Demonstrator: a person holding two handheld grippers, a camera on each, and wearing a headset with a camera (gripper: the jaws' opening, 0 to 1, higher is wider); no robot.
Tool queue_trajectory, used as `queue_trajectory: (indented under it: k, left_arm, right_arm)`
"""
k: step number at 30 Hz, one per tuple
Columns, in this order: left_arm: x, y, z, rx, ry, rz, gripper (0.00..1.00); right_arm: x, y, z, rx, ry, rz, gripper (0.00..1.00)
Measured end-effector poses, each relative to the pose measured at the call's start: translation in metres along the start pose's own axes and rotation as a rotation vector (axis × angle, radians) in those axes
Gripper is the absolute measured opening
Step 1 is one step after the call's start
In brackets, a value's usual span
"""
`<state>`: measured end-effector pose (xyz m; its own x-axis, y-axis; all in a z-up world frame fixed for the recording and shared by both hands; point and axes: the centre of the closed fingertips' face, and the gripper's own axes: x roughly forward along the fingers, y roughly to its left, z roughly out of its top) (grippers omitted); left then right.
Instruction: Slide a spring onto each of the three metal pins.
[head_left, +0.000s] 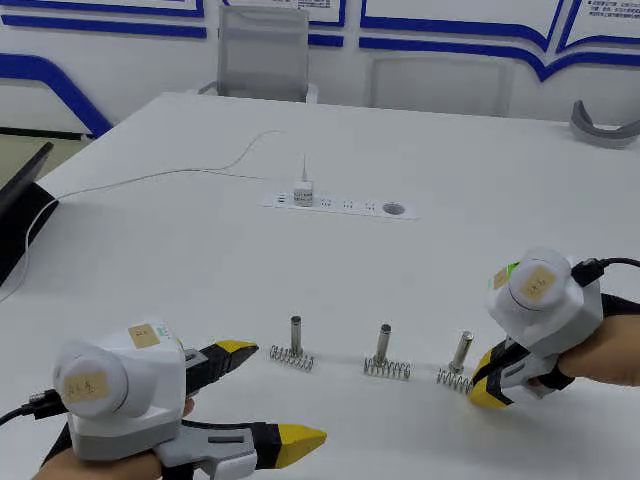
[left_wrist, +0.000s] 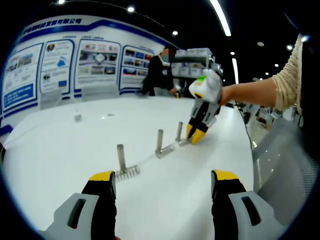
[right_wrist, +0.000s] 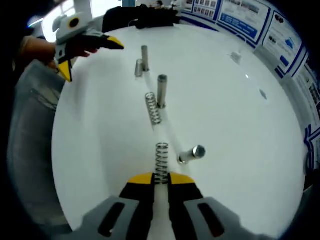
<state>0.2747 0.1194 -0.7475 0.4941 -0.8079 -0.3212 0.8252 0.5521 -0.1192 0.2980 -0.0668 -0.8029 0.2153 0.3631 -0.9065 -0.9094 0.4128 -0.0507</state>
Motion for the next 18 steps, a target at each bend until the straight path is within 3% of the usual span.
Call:
queue_trajectory:
  k: [8, 18]
  left_arm:
    - [0.008, -0.014, -0.005, 0.009, 0.015, -0.042, 0.77]
    - [0.021, -0.03, -0.007, 0.033, 0.034, -0.105, 0.68]
  right_arm:
    - [-0.012, 0.018, 0.011, -0.032, -0.02, 0.023, 0.12]
    - [-0.021, 0.045, 0.049, -0.125, -0.08, 0.072, 0.12]
